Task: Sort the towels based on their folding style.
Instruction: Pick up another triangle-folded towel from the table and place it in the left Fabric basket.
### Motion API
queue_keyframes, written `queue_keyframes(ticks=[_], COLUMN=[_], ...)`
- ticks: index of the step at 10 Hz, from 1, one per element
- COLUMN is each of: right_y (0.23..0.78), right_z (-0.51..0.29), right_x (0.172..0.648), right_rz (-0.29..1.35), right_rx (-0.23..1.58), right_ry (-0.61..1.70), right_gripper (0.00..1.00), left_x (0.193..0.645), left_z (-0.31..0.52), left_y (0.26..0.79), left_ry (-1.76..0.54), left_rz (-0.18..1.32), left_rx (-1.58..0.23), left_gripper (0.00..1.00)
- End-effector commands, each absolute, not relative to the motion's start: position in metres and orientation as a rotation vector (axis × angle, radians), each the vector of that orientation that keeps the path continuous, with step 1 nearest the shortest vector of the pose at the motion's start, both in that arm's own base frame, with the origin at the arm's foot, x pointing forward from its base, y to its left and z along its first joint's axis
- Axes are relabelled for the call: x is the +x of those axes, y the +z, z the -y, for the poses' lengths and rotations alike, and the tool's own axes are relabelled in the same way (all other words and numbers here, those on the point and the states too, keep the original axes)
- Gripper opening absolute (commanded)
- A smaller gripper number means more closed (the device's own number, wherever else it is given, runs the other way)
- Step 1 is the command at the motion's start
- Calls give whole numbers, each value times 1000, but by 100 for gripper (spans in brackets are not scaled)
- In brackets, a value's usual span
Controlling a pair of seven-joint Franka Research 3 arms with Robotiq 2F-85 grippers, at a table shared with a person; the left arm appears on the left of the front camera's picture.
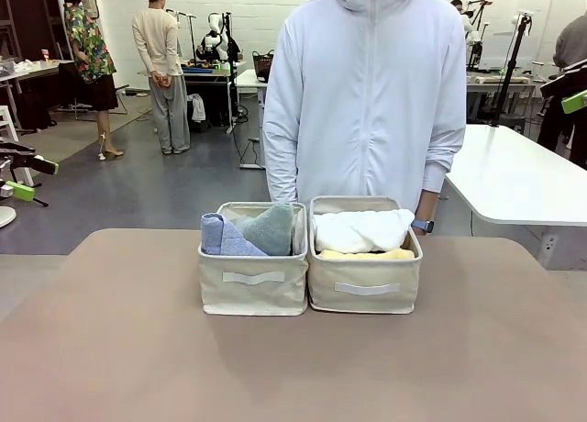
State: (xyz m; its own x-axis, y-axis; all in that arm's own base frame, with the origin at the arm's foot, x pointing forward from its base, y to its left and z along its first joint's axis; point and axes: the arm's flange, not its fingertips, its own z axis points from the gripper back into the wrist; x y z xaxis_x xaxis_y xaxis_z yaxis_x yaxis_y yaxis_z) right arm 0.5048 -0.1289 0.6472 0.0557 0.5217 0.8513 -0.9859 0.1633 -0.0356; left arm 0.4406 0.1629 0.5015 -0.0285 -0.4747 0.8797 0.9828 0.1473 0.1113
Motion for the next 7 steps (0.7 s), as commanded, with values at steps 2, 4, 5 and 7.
queue_keyframes(ticks=[2, 4, 5, 7], right_y=[645, 645, 645, 645], right_z=[131, 131, 131, 131], right_x=[506, 506, 506, 506], right_rz=[851, 851, 851, 851], right_rx=[677, 677, 677, 677], right_ry=[1319, 1319, 1319, 1319], right_gripper=[100, 100, 100, 100], left_x=[440, 440, 440, 440], left_z=[-162, -162, -162, -162], left_y=[504, 504, 504, 504], left_ry=[-1316, -1316, -1316, -1316], left_rz=[981, 981, 981, 981], left_rx=[-699, -699, -699, -699], left_gripper=[100, 100, 100, 100])
